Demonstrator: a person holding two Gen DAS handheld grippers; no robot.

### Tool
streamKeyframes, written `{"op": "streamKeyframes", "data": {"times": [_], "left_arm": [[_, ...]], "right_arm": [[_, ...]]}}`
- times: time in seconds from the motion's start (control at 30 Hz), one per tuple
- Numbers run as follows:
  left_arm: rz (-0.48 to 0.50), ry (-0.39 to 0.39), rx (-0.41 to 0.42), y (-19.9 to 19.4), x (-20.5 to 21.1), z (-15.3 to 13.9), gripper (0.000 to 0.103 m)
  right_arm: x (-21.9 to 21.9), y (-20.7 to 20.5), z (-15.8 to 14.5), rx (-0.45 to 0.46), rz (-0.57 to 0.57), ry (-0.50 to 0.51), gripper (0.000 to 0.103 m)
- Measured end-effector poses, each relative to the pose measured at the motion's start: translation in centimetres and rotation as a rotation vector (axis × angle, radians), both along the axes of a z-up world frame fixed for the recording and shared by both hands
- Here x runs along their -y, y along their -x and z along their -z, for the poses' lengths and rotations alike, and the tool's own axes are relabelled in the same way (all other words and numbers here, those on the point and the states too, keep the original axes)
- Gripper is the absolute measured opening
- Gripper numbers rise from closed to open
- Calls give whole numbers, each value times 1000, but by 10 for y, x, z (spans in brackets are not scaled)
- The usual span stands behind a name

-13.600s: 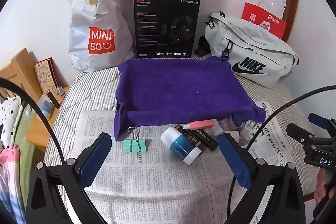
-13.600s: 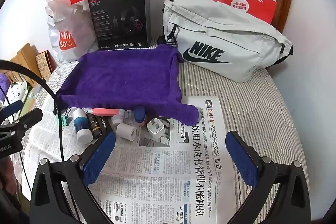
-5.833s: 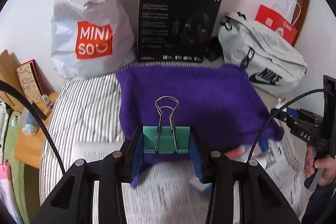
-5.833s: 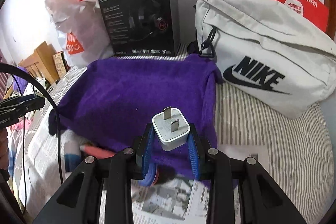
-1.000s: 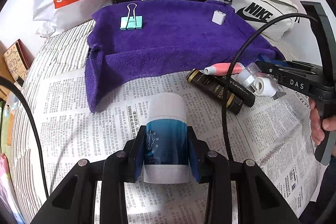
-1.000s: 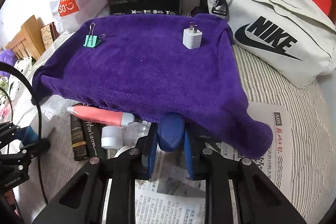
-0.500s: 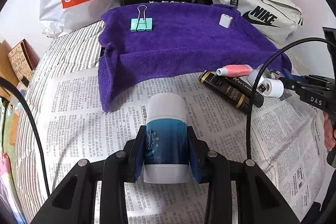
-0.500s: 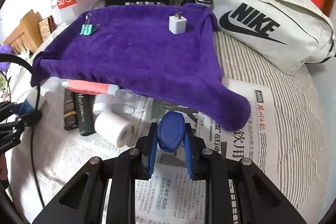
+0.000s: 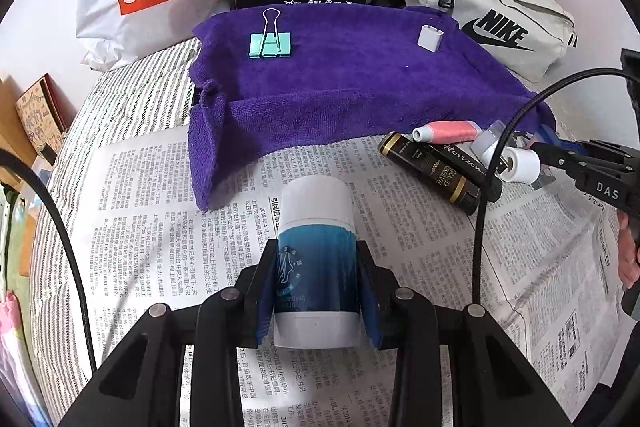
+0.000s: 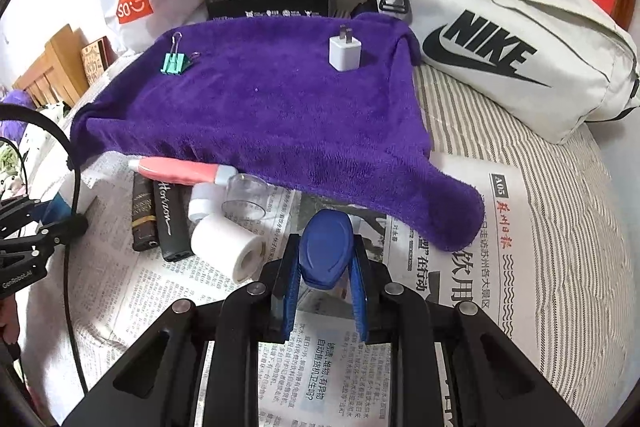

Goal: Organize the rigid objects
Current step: 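Carry the cylinder onto the towel beside the clip while the right gripper sets the blue bottle by the charger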

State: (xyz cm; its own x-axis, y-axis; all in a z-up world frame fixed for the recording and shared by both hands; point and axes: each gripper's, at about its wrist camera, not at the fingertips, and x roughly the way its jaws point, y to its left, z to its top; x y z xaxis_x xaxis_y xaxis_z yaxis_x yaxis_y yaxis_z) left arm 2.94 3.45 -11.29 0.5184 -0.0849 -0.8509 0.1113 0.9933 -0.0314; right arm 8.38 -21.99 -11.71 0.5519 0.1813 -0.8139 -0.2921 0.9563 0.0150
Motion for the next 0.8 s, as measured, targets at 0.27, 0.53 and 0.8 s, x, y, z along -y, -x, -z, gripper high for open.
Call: {"op": "streamKeyframes", "data": {"times": [0.27, 0.53, 0.8], "left_arm": [[-9, 94, -10, 0, -8, -10, 34], [8, 117, 30, 0, -5, -33, 34], [11, 103, 61, -8, -3, -50, 34]], "right_arm": [[-7, 10, -19, 32, -21, -13, 23], [-13, 19, -40, 70, -54, -28, 23], [-12, 19, -51, 90, -50, -36, 23]]}}
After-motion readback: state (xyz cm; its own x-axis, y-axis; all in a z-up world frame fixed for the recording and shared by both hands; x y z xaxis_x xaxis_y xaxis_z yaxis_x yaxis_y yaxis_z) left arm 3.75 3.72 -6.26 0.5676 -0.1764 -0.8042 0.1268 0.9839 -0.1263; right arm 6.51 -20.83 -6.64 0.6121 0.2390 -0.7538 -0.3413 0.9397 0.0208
